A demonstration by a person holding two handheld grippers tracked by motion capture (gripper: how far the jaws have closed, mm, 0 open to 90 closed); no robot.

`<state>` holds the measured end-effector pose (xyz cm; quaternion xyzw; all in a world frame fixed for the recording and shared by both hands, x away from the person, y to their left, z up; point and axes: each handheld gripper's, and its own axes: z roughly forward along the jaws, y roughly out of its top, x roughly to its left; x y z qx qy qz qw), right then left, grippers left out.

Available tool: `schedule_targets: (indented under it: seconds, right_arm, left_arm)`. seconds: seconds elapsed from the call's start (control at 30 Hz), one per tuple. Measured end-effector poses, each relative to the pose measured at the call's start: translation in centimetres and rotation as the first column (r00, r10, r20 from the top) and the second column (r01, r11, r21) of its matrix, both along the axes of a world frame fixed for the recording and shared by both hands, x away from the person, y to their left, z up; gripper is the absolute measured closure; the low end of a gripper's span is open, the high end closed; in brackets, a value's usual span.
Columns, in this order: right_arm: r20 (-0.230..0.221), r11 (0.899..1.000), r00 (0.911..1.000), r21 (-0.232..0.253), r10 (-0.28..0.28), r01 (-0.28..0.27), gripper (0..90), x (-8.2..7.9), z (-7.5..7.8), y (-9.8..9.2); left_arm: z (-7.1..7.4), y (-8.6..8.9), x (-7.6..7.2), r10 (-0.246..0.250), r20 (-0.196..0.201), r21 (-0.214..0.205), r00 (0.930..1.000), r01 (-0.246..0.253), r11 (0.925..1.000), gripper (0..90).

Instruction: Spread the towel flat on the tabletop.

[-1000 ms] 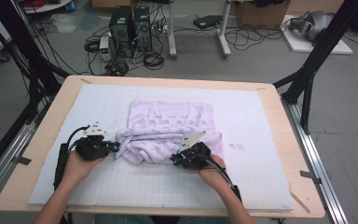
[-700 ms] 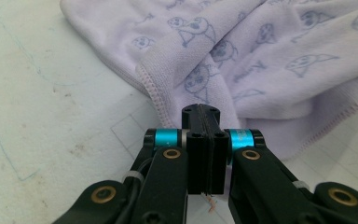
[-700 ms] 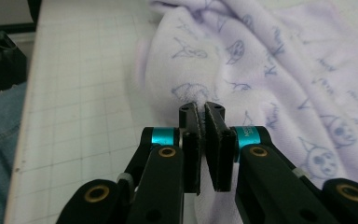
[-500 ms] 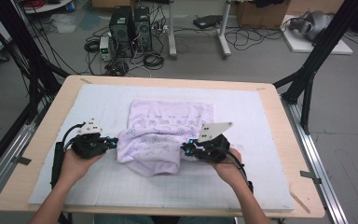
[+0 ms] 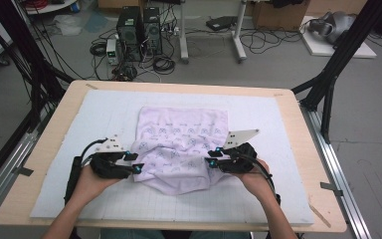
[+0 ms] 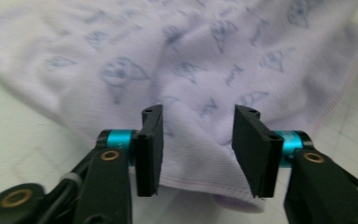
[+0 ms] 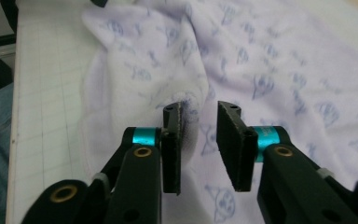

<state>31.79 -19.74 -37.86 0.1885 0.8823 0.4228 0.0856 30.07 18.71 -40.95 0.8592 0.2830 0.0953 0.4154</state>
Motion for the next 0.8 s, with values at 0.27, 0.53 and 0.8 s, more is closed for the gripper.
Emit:
schedule_targets:
  seconds: [0.27, 0.53, 0.8]
  right_arm:
    - [-0.079, 0.999, 0.9963, 0.002, 0.034, -0.034, 64.5, -0.4, -2.5, -0.5]
    - [-0.094, 0.995, 0.9916, -0.041, 0.089, -0.093, 82.7, -1.2, -4.1, 0.5]
    - [-0.006, 0.990, 0.9913, 0.044, 0.131, -0.131, 84.1, -3.2, -0.2, -0.3]
  left_arm:
    - [-2.6, -1.5, 0.5, -0.017, -0.040, 0.081, 0.9991, 0.020, 0.9965, 64.8]
    - [-1.6, -1.3, -0.6, -0.025, 0.007, 0.074, 0.9997, 0.024, 0.9970, 81.8]
    - [2.2, -0.2, -3.1, -0.052, 0.068, 0.024, 0.9964, 0.050, 0.9985, 82.1]
